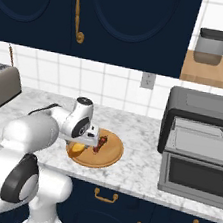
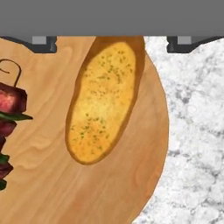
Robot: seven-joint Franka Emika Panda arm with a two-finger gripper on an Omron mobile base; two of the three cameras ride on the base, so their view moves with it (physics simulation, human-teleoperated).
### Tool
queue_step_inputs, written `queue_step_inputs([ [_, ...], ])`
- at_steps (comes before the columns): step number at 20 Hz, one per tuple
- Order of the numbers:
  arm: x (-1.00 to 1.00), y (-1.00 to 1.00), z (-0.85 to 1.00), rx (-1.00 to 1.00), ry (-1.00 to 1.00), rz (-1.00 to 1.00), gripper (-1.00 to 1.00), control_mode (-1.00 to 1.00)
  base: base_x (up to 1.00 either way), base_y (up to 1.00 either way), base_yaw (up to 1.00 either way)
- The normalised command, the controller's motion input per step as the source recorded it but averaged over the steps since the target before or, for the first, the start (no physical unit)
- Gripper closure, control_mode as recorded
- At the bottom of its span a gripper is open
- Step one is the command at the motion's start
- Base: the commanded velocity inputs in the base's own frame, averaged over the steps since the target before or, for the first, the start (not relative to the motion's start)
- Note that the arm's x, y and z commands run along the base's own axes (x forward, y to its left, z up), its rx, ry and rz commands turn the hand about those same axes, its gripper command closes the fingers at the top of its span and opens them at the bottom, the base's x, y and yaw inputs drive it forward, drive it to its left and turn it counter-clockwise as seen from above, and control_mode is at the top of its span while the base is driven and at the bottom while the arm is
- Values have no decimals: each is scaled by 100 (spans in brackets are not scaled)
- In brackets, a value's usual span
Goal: Pick up the kebab skewer and baguette bread, and place them inside the toaster oven. Close the toaster oven door and start by setting the timer.
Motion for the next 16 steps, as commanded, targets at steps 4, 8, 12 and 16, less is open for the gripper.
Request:
queue_step_inputs([
  [4, 28, 0, -19, 0, 0, -5, -100, -100, 0, 0, 0],
  [8, 16, 0, -18, 0, 0, -4, -100, -100, 0, 0, 0],
  [12, 0, 0, -24, 0, 0, -1, -100, -100, 0, 0, 0],
  [16, 0, 0, -22, 0, 0, 0, -100, -100, 0, 0, 0],
])
